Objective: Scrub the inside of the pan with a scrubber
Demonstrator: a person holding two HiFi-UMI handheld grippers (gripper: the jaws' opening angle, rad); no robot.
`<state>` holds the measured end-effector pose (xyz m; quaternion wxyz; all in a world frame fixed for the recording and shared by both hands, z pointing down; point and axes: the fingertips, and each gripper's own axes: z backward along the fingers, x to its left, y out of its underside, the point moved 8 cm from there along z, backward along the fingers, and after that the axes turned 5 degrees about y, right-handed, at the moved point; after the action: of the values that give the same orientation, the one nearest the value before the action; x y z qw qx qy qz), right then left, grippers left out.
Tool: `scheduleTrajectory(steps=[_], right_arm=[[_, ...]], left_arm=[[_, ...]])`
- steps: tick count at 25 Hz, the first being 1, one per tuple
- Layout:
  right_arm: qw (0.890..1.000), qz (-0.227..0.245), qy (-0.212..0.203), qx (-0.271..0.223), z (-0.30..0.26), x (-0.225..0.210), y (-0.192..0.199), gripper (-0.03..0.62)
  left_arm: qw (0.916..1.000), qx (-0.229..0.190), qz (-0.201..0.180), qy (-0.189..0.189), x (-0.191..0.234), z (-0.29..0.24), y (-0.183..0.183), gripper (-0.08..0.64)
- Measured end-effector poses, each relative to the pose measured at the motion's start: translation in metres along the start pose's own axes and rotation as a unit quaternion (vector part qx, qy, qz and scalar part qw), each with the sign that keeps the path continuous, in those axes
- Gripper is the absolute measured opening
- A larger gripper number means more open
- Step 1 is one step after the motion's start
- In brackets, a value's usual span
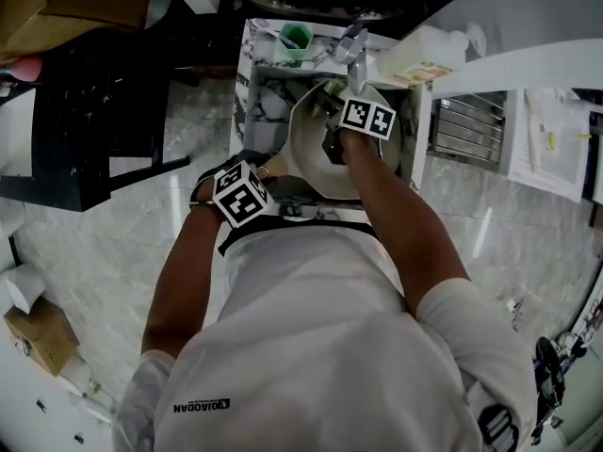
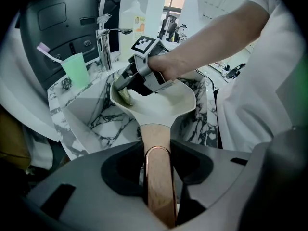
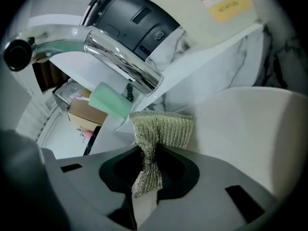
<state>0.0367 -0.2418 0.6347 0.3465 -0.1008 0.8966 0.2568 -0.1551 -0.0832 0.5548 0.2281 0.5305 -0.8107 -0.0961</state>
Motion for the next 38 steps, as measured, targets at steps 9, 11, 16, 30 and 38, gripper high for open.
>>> scheduleTrajectory(steps=[9, 11, 16, 30, 38], right_arm=[[0.996, -0.028, -0.051, 0.061, 0.005, 0.019, 0.019, 0.097], [0.995, -0.037, -0.06, 0.068, 0.008, 0.024, 0.025, 0.095], [0.993, -0.035, -0.077, 0.084, 0.015, 0.036, 0.037, 0.091], [0.971, 0.002, -0.109, 0.212, 0.029, 0.052, 0.069, 0.089], [0.936, 0.053, -0.132, 0.323, 0.048, 0.048, 0.095, 0.089]], left_arm=[[1.0, -0.001, -0.001, 0.002, 0.0, -0.001, 0.0, 0.178], [1.0, -0.002, -0.002, 0.002, 0.0, -0.001, 0.0, 0.178], [1.0, -0.002, -0.002, 0.003, 0.0, 0.0, 0.0, 0.178], [0.9999, 0.005, 0.0, 0.009, 0.0, -0.005, 0.006, 0.178], [0.9999, 0.005, 0.005, 0.013, 0.0, -0.005, 0.005, 0.178]])
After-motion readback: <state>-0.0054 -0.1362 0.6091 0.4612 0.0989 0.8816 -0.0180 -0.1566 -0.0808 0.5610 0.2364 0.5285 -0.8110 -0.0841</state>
